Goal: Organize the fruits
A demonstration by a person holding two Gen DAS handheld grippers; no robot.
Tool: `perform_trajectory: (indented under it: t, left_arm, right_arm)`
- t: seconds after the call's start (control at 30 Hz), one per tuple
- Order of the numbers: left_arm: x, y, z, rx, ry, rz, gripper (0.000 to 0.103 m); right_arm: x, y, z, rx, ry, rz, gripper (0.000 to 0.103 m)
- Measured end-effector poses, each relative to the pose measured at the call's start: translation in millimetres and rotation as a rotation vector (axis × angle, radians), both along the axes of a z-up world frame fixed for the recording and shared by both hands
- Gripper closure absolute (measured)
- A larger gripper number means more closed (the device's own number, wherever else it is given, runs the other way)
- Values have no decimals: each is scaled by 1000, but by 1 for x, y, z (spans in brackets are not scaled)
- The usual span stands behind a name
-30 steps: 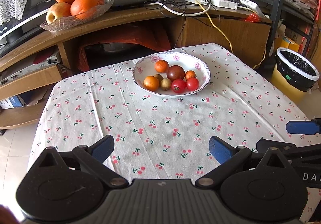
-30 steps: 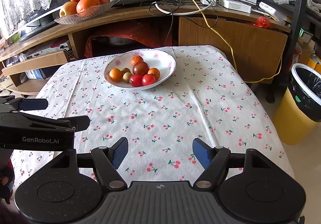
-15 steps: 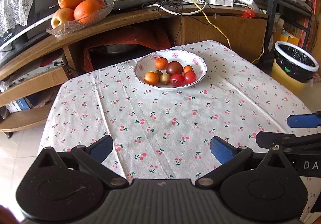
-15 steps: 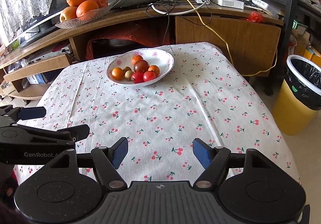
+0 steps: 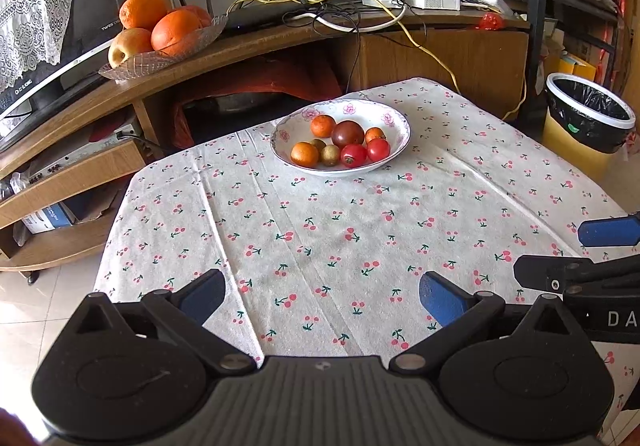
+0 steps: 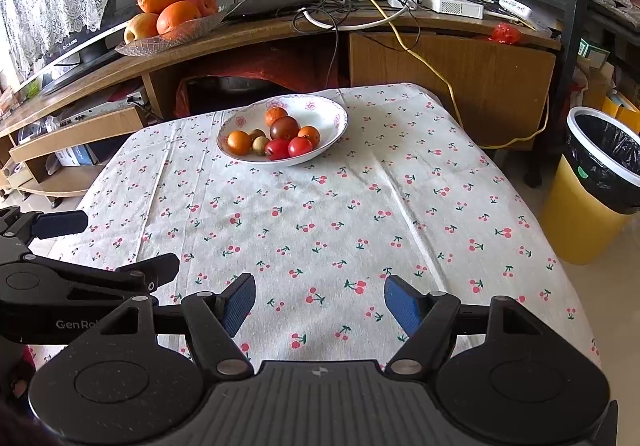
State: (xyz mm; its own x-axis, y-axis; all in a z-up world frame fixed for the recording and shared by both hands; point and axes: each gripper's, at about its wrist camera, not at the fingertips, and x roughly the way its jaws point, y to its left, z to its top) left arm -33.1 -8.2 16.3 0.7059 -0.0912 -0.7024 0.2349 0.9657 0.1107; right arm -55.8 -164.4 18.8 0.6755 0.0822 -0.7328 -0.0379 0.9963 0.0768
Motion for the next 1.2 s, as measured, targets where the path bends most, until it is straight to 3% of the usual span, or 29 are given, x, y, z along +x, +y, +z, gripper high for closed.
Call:
perform_trajectory:
  t: [1.2]
  left_arm:
    - [-9,3,-1,19,-15,25,0]
  right_arm:
    - [-7,4,-2,-16,0,2,35]
